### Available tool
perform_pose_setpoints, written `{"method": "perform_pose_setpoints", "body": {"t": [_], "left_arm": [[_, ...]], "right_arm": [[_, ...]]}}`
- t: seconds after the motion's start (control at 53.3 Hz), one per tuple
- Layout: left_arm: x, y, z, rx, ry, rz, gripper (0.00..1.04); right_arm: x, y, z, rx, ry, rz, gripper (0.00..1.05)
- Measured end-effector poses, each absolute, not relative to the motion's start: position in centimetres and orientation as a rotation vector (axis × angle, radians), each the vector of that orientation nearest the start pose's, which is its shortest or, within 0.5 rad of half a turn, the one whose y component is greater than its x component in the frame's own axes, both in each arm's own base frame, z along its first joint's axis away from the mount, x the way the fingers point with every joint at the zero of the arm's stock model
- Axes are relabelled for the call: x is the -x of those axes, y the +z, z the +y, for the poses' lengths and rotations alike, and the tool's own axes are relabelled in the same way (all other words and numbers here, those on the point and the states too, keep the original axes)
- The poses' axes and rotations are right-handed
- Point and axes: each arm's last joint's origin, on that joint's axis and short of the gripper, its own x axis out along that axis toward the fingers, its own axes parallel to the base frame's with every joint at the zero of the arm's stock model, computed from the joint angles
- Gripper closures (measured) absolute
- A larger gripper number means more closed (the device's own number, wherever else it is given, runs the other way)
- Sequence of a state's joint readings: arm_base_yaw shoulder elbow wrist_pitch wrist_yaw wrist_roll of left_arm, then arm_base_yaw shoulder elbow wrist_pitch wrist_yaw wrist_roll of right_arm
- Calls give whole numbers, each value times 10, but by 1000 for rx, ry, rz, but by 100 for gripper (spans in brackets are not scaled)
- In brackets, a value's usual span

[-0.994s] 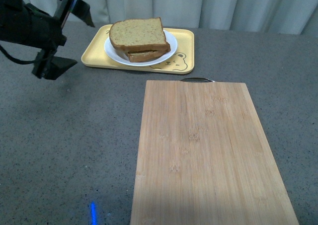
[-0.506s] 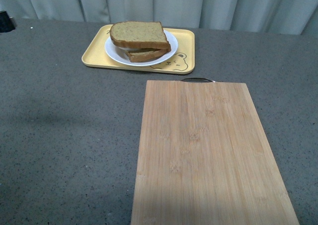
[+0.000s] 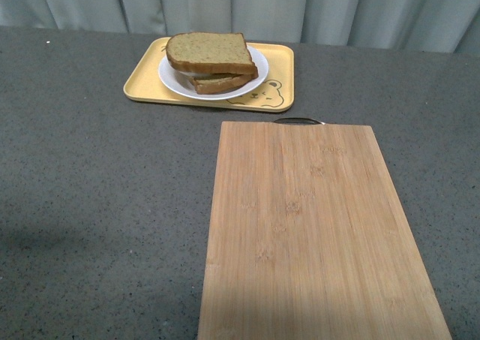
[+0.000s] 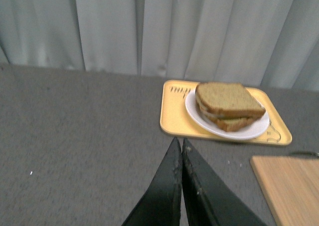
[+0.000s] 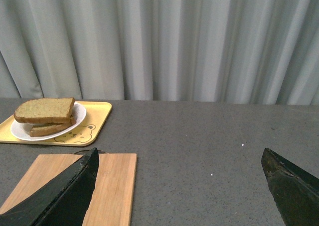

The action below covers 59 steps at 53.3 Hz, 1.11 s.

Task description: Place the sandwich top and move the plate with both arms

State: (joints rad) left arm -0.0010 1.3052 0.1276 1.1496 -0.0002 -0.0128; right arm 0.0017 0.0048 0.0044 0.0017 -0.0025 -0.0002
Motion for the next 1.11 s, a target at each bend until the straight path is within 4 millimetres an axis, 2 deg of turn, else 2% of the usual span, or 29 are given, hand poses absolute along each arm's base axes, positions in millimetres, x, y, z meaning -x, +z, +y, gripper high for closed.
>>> {"method": "perform_pose_setpoints", "body": {"t": [0.131, 0.487, 1.106], "left_arm": [[-182, 161, 0, 10, -1, 15, 101], [-152, 163, 0, 7, -1, 13, 101], [-125, 172, 0, 7, -1, -17, 101]], "right_arm": [[-98, 165, 0, 0, 4, -2, 9], [-98, 165, 0, 0, 4, -1, 9], [-98, 165, 0, 0, 4, -2, 9]]}}
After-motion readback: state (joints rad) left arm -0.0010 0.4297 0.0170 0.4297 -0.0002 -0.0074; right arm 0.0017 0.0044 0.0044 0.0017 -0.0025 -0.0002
